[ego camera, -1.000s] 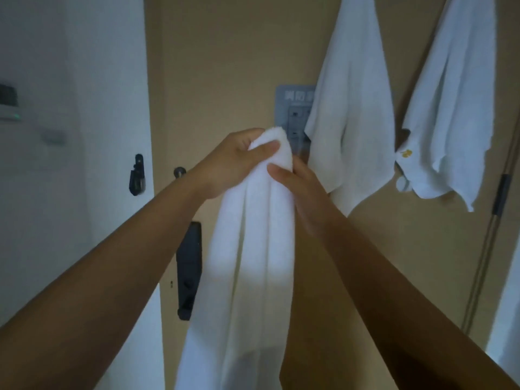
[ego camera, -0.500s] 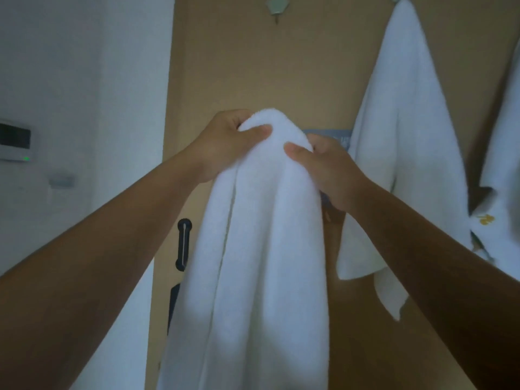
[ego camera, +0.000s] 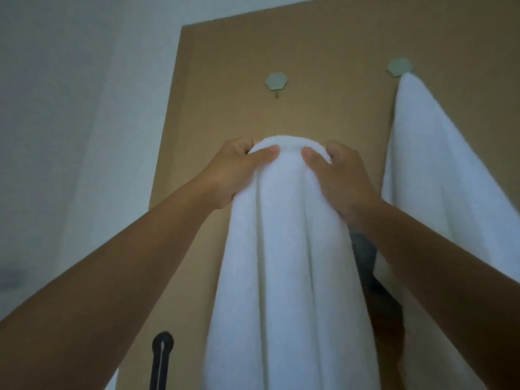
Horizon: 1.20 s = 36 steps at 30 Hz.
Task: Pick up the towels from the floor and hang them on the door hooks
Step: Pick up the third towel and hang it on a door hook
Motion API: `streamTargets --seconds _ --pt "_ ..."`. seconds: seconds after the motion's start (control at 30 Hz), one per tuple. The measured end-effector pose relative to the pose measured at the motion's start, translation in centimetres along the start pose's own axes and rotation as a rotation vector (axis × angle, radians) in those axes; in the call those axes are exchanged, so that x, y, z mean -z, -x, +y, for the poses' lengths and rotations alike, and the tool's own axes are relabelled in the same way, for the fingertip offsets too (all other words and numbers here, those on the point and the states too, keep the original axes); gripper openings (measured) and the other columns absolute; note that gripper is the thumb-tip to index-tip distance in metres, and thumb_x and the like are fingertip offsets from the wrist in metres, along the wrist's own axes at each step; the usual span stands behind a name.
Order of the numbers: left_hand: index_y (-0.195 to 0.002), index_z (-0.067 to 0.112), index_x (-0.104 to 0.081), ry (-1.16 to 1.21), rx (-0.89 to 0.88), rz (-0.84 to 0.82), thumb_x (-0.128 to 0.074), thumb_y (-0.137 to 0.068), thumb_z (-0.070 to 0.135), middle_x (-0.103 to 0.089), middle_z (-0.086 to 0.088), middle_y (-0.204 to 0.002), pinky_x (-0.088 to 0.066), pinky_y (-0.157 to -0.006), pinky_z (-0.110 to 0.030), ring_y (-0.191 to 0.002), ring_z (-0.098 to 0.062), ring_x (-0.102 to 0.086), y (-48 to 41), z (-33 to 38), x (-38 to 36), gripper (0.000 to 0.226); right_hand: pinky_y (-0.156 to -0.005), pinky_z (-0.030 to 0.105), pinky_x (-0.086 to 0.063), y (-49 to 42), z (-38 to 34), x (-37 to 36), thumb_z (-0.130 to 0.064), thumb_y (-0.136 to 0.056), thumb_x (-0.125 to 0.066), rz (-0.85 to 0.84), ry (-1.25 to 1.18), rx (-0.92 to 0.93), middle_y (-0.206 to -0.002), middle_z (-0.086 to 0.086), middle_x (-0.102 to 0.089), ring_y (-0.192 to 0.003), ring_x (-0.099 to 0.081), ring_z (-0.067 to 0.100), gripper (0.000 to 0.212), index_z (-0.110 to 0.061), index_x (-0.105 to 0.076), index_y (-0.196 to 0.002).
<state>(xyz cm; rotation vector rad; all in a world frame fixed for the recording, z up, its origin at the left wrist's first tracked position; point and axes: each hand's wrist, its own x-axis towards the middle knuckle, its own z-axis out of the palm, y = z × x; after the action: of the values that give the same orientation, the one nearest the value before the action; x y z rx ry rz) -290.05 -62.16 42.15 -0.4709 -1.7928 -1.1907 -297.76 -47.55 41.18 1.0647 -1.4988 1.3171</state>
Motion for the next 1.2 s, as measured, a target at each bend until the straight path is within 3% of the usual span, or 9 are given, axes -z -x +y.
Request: streamTargets --seconds 0.1,0.27,0.4,0.57,0.73,0.87,1.0,1.1,1.2 --pt "-0.078 0.012 -0.058 0.034 -0.048 -0.028 -0.061 -0.089 0.021 -0.063 -0.003 -0.071 -0.049 -0.049 -0.015 -0.047 -0.004 -0.059 -3.5 0.8 0.8 0.014 -0.044 0.007 -0.032 -3.8 0.0 -0.6 -0.029 -0.093 -0.052 0.060 0.060 0.057 -0.066 0.001 -0.041 -0.055 -0.035 0.007 0.029 -0.010 -0.046 -0.073" --pt "-0.073 0.012 -0.059 -0.134 -0.213 0.060 -0.061 -0.090 0.023 -0.055 -0.003 -0.068 -0.037 -0.046 -0.017 -0.045 -0.005 -0.047 -8.5 1.6 1.6 0.020 -0.046 0.014 -0.030 -9.3 -0.2 -1.3 -0.028 -0.089 -0.057 0.172 0.177 0.135 -0.058 -0.006 -0.037 -0.056 -0.034 0.010 0.041 -0.017 -0.036 -0.055" --pt "-0.067 0.016 -0.062 -0.215 -0.272 0.095 -0.063 -0.088 0.022 -0.056 0.000 -0.064 -0.037 -0.051 -0.021 -0.046 -0.004 -0.045 -11.7 2.2 2.7 0.021 -0.055 0.032 -0.021 -12.2 -0.3 -1.5 -0.028 -0.090 -0.056 0.191 0.252 0.207 -0.062 -0.008 -0.035 -0.072 -0.038 0.017 0.041 -0.021 -0.031 -0.058" --pt "-0.091 0.007 -0.073 -0.443 -0.387 0.170 -0.062 -0.088 0.021 -0.060 0.001 -0.067 -0.039 -0.049 -0.015 -0.041 0.006 -0.045 -15.5 2.0 3.6 0.018 -0.053 0.022 -0.029 -14.8 0.7 -1.9 -0.022 -0.090 -0.056 0.192 0.232 0.285 -0.065 -0.011 -0.040 -0.075 -0.042 0.014 0.020 -0.018 -0.046 -0.074" --pt "-0.079 0.006 -0.072 -0.525 -0.497 0.276 -0.059 -0.088 0.022 -0.060 -0.005 -0.075 -0.038 -0.066 -0.027 -0.070 -0.014 -0.050 -19.0 0.2 2.7 0.023 -0.062 0.026 -0.023 -17.6 2.4 -3.2 -0.023 -0.091 -0.053 0.231 0.263 0.286 -0.068 -0.009 -0.042 -0.079 -0.043 0.016 0.020 -0.019 -0.043 -0.074" --pt "-0.082 0.003 -0.072 -0.494 -0.579 0.378 -0.057 -0.090 0.025 -0.069 -0.012 -0.082 -0.045 -0.072 -0.033 -0.075 -0.018 -0.057 -21.4 0.2 2.1 0.028 -0.072 0.028 -0.030 -20.1 2.2 -3.0 -0.028 -0.093 -0.049 0.300 0.376 0.318 -0.094 0.006 -0.055 -0.091 -0.051 0.024 0.013 -0.015 -0.048 -0.091" --pt "-0.072 0.011 -0.066 -0.684 -0.588 0.361 -0.052 -0.092 0.026 -0.069 -0.012 -0.087 -0.044 -0.074 -0.034 -0.084 -0.024 -0.060 -23.2 1.1 1.7 0.029 -0.075 0.030 -0.031 -22.0 2.2 -2.9 -0.032 -0.095 -0.044 0.384 0.572 0.324 -0.113 0.014 -0.058 -0.105 -0.053 0.031 0.024 -0.011 -0.051 -0.104" --pt "-0.094 0.015 -0.068 -0.792 -0.556 0.337 -0.052 -0.091 0.022 -0.067 -0.005 -0.106 -0.044 -0.087 -0.032 -0.102 -0.024 -0.059 -24.0 0.9 1.2 0.018 -0.078 0.032 -0.036 -22.2 3.4 -3.0 -0.034 -0.095 -0.042 0.370 0.702 0.306 -0.116 0.015 -0.058 -0.108 -0.053 0.033 0.028 -0.010 -0.052 -0.108" --pt "-0.101 0.021 -0.058 -0.774 -0.524 0.303 -0.050 -0.088 0.014 -0.059 -0.002 -0.111 -0.039 -0.082 -0.028 -0.098 -0.021 -0.052 -24.1 0.8 0.7 0.017 -0.082 0.034 -0.039 -22.0 4.1 -3.0 -0.035 -0.093 -0.045 0.351 0.730 0.281 -0.118 0.013 -0.059 -0.110 -0.053 0.033 0.027 -0.012 -0.054 -0.105"
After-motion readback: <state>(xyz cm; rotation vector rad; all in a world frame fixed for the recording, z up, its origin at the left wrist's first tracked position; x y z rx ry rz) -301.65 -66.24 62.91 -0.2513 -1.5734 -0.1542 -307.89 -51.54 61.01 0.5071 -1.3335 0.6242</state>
